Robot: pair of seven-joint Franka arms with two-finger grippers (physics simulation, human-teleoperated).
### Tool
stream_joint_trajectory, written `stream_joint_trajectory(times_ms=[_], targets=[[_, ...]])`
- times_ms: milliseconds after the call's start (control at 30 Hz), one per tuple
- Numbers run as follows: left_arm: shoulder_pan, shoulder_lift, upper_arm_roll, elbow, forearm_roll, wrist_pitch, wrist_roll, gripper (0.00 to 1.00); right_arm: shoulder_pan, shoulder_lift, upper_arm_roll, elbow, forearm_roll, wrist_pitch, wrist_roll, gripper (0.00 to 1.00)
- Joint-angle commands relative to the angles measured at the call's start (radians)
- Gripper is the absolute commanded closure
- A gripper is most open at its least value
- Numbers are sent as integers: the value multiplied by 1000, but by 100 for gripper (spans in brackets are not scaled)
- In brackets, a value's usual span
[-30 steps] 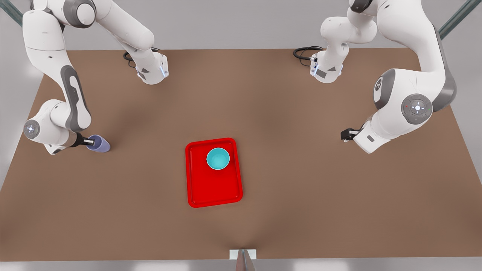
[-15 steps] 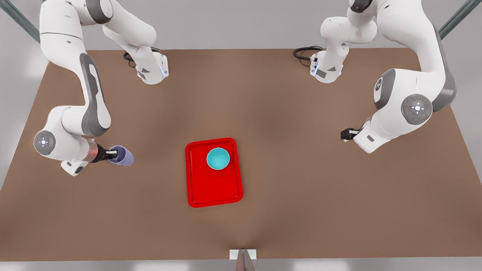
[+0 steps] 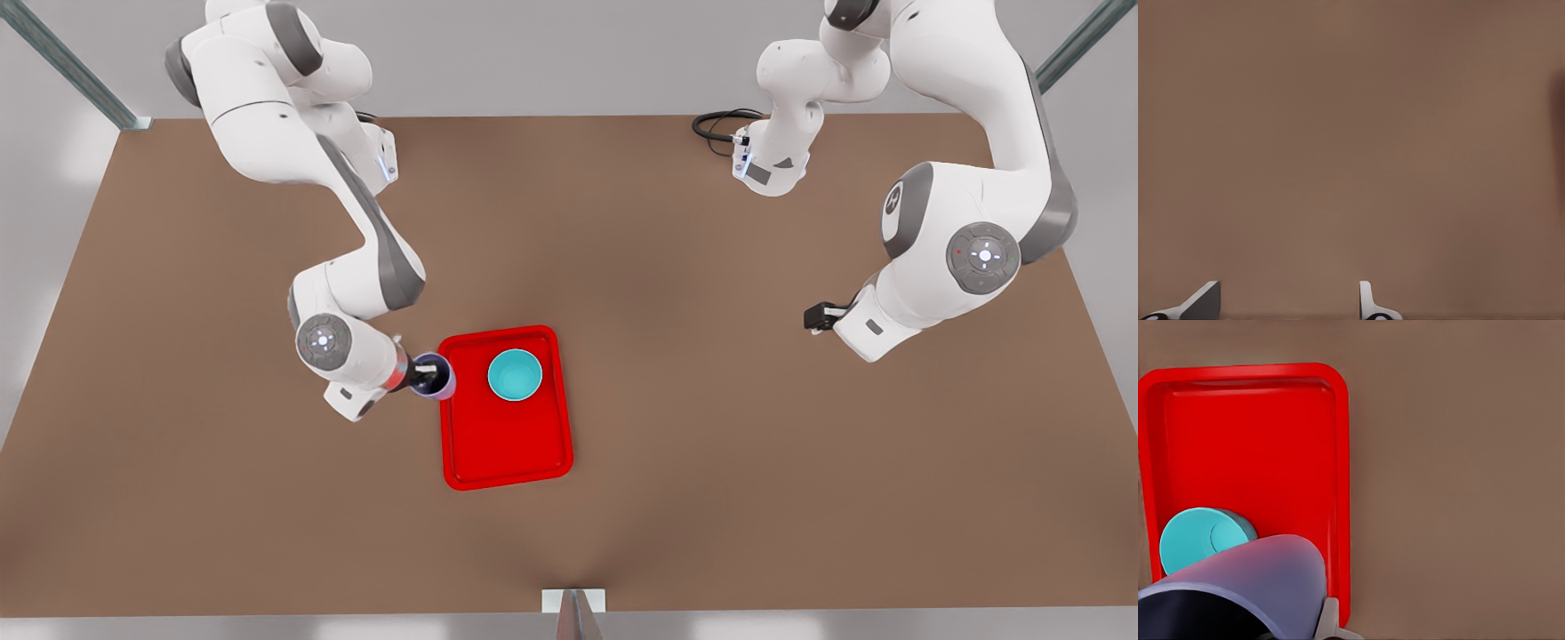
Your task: Place the bowl on the tray with the left arm and the cup on the tray with the right arm
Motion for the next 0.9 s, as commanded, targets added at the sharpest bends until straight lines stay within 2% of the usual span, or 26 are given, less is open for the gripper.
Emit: stream_joint_trajectory(times_ms=[0, 100, 233, 267, 367, 567, 867], targets=[[0, 0, 0, 0, 0, 0, 0, 0, 2, 11, -2, 19, -6, -1, 3, 79], [0, 0, 0, 0, 0, 0, 0, 0, 66, 83, -44, 120, -7, 0, 23, 79], [0, 0, 0, 0, 0, 0, 0, 0, 99, 161, -48, 227, -7, 0, 38, 79], [-1, 0, 0, 0, 0, 0, 0, 0, 134, 178, -99, 255, -7, 0, 38, 79], [-1, 0, 0, 0, 0, 0, 0, 0, 136, 221, -104, 316, -6, 17, 44, 79], [-1, 3, -2, -2, 0, 0, -2, 0, 172, 281, -134, 335, -6, 63, 76, 79], [-3, 17, -2, -8, 0, -2, 0, 0, 174, 286, -133, 243, -2, 115, 90, 79]])
